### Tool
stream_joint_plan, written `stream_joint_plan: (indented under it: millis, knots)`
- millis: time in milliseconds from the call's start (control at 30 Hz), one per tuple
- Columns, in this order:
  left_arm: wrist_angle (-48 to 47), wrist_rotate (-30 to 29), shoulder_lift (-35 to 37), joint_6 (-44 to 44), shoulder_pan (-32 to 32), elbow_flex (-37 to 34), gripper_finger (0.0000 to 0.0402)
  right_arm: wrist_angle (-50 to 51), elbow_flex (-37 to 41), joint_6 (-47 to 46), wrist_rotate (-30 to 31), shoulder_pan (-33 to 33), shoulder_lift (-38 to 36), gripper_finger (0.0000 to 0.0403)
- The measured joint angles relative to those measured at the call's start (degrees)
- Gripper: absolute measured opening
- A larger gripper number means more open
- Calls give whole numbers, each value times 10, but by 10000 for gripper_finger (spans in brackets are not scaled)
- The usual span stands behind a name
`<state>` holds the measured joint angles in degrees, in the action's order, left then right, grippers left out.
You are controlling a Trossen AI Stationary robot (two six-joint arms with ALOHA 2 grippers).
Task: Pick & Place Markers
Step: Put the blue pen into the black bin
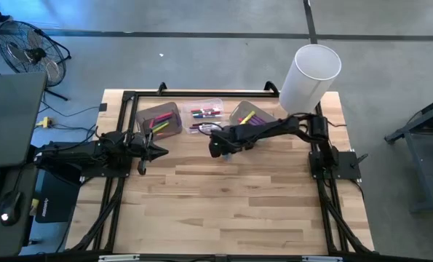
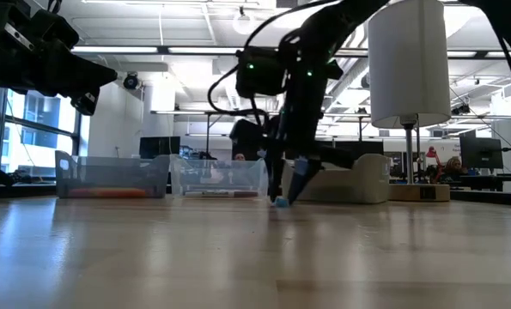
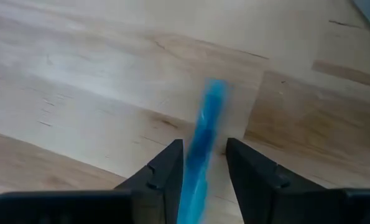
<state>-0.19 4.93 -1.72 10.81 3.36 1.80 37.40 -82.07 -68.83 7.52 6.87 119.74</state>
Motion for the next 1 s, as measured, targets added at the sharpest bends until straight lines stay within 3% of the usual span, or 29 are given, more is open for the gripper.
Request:
stream_joint_plan:
  millis: [167,400,700,833,1000]
  knots:
    - [0,-1,0,0,0,0,1,-13,32,6,-15,0,-3,99]
    - [0,-1,0,0,0,0,1,-2,38,112,-27,-15,-3,25]
    - [0,-1,0,0,0,0,1,-38,47,215,-40,-24,-61,25]
    - [0,-1,0,0,0,0,1,-144,42,268,-4,-12,-116,25]
    - [0,0,0,0,0,0,1,-352,43,367,7,14,-127,25]
